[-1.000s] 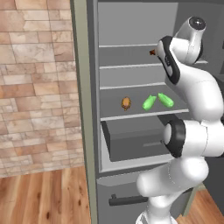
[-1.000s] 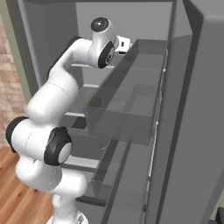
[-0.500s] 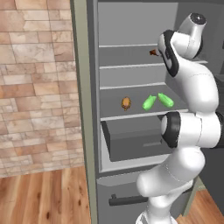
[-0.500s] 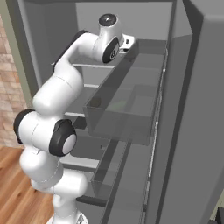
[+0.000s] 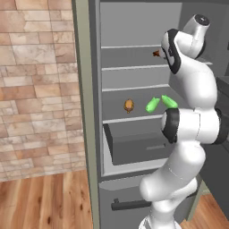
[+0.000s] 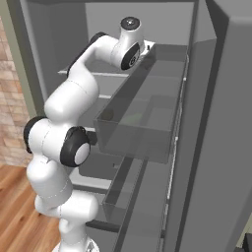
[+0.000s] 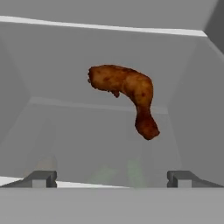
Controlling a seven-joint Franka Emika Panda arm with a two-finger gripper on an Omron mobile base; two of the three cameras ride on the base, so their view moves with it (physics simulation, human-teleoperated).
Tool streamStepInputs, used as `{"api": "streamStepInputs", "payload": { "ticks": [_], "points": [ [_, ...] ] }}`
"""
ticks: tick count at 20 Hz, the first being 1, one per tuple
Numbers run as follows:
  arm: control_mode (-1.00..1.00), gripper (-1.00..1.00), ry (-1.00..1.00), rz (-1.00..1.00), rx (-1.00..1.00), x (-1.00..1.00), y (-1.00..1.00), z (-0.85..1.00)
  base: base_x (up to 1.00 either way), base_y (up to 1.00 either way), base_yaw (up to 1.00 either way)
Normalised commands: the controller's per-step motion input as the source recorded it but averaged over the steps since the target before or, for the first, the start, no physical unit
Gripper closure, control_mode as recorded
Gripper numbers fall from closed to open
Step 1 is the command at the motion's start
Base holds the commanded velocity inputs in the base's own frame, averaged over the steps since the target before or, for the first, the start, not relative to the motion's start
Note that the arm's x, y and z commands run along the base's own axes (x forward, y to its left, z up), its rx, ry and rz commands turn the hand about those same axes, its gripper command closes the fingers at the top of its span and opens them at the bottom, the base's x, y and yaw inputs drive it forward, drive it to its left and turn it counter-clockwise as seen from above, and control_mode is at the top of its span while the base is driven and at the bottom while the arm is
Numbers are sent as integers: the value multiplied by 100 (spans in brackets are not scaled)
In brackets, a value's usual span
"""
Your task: Place one corn and one chicken drumstick in each tupperware on the nearby counter, to pack two identical lunches.
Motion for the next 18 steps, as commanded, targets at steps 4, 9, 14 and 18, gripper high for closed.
{"api": "streamStepInputs", "payload": {
  "ticks": [4,9,14,18],
  "points": [
    [-100,-100,0,3,0,36,-1,-19,0,0,0],
    [-100,-100,0,2,0,41,0,-19,0,0,0],
    [-100,-100,2,0,0,16,-12,-4,0,0,0],
    [-100,-100,6,0,0,4,-12,0,0,0,0]
  ]
}}
